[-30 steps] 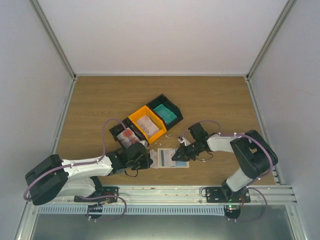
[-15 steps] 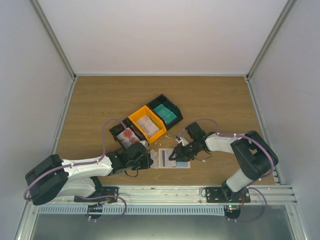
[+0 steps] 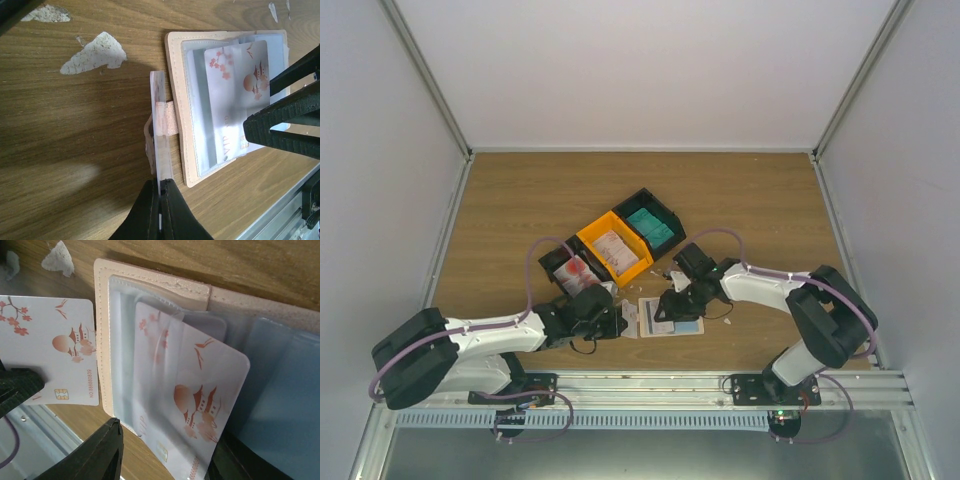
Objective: Put the credit cards into the card holder
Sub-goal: Insert the credit card into the card holder.
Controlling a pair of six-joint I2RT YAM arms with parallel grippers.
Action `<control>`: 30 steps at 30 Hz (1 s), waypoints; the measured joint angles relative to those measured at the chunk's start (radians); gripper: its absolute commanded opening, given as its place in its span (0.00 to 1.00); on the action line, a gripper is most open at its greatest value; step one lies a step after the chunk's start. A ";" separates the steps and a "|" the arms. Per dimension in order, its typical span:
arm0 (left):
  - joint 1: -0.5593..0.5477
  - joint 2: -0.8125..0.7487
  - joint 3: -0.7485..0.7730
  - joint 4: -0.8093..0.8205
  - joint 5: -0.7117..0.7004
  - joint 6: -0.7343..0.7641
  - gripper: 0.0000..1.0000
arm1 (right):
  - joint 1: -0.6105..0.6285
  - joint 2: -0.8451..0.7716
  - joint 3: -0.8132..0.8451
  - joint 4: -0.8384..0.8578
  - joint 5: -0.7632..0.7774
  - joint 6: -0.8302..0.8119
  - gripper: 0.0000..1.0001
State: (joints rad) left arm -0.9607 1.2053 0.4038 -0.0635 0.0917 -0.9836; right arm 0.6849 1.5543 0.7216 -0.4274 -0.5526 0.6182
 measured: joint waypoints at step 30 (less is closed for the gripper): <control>0.000 0.008 -0.006 0.029 0.021 0.007 0.00 | 0.080 -0.115 0.043 -0.123 0.370 0.198 0.59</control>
State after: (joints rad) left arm -0.9607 1.2137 0.3973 -0.0341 0.1127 -0.9764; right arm 0.7650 1.4395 0.7650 -0.5503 -0.1822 0.8165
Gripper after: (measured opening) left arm 0.023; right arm 0.603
